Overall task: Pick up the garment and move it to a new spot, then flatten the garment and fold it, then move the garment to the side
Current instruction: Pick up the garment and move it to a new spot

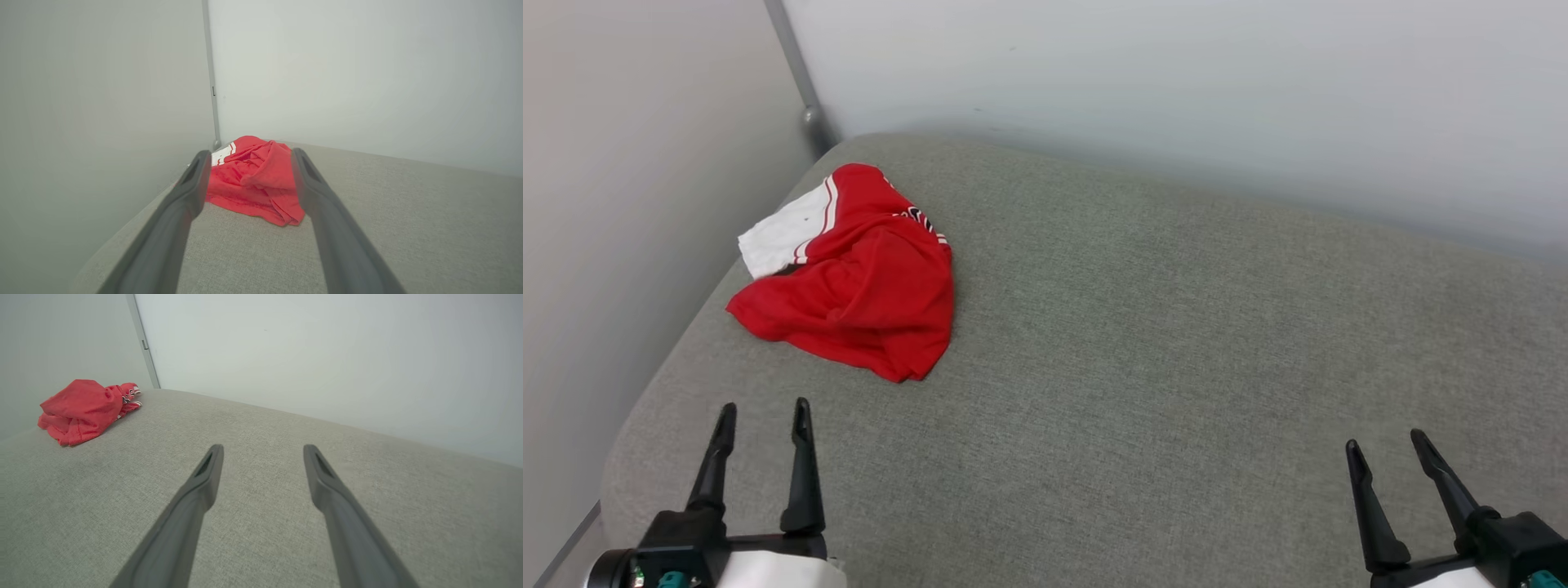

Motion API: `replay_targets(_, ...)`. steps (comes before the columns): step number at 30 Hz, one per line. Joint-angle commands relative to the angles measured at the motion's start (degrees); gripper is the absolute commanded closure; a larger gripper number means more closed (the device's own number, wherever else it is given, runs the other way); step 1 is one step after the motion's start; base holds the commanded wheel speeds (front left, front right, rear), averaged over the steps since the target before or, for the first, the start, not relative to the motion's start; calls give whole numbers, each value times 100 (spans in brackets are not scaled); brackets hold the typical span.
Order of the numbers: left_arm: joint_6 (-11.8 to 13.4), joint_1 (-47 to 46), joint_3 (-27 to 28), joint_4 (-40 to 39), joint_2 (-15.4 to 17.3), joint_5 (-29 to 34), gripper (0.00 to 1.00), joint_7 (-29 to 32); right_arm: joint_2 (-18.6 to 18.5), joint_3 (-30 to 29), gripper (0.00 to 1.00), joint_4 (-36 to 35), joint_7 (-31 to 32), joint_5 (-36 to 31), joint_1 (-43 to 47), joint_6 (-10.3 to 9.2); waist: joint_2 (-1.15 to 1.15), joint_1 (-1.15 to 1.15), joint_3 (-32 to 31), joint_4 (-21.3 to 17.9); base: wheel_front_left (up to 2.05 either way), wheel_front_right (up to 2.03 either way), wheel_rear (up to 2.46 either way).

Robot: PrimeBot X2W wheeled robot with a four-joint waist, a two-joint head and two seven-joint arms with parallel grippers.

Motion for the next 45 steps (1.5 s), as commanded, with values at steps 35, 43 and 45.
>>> replay_targets(35, -361, -3095, 704, 3833, 2607, -923, 0, 1698, 100, -192, 0, -69, -9, 128, -431, -4, 0, 0, 1089, -2568, 0, 0, 0)
replay_targets(43, -322, -3836, 182, 4615, 3423, -1648, 0, 3819, 212, -274, 0, -165, -10, 128, -599, -4, 0, 0, 1532, -2953, 0, 0, 0)
replay_targets(45, -187, -4015, 126, 4842, 3546, -1627, 0, 4472, 243, -266, 0, -190, -10, 133, -642, -4, 0, 0, 1634, -3014, 0, 0, 0)
